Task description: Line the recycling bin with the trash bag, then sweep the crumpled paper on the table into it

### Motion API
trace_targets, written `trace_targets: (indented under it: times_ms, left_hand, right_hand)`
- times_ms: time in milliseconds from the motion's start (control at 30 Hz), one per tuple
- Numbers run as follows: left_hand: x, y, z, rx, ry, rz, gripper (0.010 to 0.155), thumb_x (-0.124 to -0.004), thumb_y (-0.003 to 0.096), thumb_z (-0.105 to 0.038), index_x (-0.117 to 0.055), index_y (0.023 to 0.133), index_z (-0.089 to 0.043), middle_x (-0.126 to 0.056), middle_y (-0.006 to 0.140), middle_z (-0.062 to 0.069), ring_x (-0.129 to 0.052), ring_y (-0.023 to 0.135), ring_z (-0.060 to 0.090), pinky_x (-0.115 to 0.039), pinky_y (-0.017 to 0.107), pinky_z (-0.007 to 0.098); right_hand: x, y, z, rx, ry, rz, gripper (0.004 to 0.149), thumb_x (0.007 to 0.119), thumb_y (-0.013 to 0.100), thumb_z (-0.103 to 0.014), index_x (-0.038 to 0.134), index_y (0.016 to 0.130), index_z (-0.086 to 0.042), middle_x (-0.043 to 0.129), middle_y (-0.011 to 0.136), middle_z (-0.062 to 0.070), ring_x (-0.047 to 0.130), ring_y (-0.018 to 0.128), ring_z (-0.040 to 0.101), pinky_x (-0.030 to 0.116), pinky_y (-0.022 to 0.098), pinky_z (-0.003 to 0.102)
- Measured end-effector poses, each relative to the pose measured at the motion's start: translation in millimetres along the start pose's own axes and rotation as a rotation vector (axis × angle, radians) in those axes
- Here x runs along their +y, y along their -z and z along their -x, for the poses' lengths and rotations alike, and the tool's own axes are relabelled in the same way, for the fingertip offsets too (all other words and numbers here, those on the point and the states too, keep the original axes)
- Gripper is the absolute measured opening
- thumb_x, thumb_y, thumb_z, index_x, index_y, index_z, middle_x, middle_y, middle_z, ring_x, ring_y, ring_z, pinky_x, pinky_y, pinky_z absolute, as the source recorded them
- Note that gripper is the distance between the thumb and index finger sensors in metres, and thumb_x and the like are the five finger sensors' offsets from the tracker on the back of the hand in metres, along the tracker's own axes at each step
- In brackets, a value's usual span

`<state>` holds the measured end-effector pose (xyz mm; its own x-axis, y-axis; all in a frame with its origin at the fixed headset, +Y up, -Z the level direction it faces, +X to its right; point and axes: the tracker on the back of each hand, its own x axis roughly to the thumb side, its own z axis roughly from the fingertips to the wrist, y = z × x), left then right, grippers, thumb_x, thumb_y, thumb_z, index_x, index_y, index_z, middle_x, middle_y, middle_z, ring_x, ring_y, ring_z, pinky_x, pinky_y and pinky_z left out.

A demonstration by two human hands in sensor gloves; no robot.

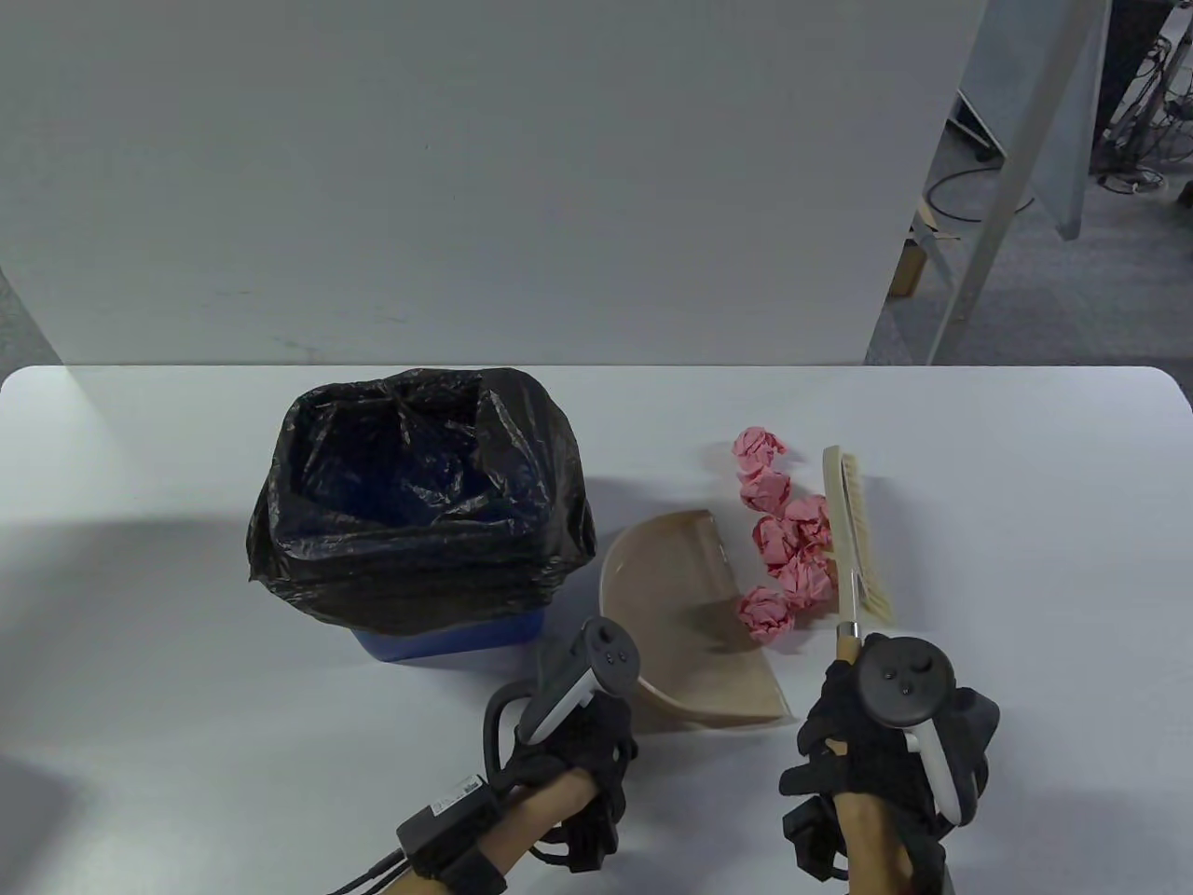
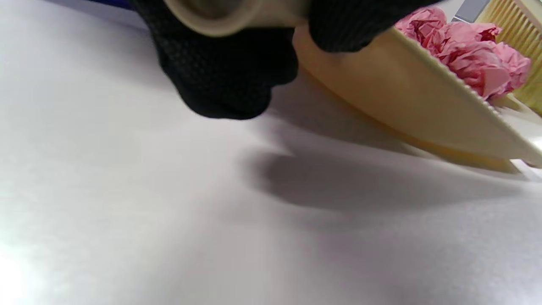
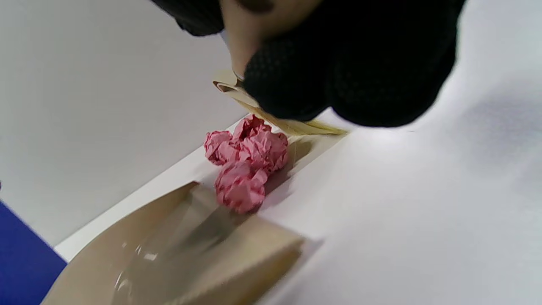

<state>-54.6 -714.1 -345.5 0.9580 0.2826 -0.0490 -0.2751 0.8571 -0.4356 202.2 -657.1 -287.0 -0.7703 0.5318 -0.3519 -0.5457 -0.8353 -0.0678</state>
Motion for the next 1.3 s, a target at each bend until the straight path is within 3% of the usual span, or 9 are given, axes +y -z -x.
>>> trace_targets:
  times_ms: [200,467,800,1000,1300]
  left_hand:
    - [2.0,5.9,4.2,0.001,-0.049,-0.007,0.080,-0.069,0.0617,-0.035,-0.018,0.115,-0.002,-0.056,0.107,0.022,-0.092,0.076,0.022,-0.098,0.047,0.031]
    - [3.3,8.6,8.2,-0.001,-0.058,-0.022,0.080,-0.068,0.0620,-0.035,-0.017,0.114,-0.002,-0.056,0.108,0.021,-0.092,0.077,0.022,-0.099,0.047,0.030]
    - [4.9,14.4,16.4,-0.019,-0.111,-0.014,0.080,-0.067,0.0621,-0.036,-0.017,0.115,-0.003,-0.055,0.108,0.021,-0.092,0.077,0.022,-0.098,0.049,0.030]
    - [6.8,16.0,23.1,-0.022,-0.156,-0.012,0.079,-0.066,0.0619,-0.036,-0.017,0.114,-0.003,-0.055,0.108,0.021,-0.091,0.078,0.022,-0.098,0.049,0.031]
    - [13.7,8.3,32.5,-0.059,-0.296,-0.009,0.078,-0.067,0.0608,-0.034,-0.020,0.114,-0.002,-0.056,0.107,0.023,-0.092,0.076,0.025,-0.097,0.048,0.034]
  right_hand:
    - [4.6,-13.1,-14.2,-0.062,-0.065,-0.046,0.060,0.051,0.064,-0.025,0.035,0.109,0.012,0.074,0.088,0.032,0.096,0.049,0.024,0.095,0.033,0.043]
    - [10.6,-19.1,-22.1,-0.125,-0.018,-0.119,0.060,0.050,0.064,-0.025,0.034,0.108,0.013,0.074,0.088,0.032,0.097,0.048,0.023,0.097,0.032,0.041]
    - [8.3,-16.0,-18.0,-0.212,0.226,-0.197,0.060,0.050,0.064,-0.025,0.034,0.108,0.012,0.073,0.088,0.032,0.097,0.048,0.023,0.096,0.032,0.041]
    - [3.7,-10.9,-8.3,-0.201,0.355,-0.154,0.059,0.049,0.064,-0.026,0.034,0.109,0.011,0.073,0.089,0.032,0.096,0.049,0.024,0.095,0.033,0.042]
    - [-4.6,-0.4,12.8,-0.111,0.451,0.038,0.060,0.050,0.065,-0.029,0.035,0.109,0.008,0.073,0.089,0.031,0.095,0.049,0.025,0.093,0.034,0.043]
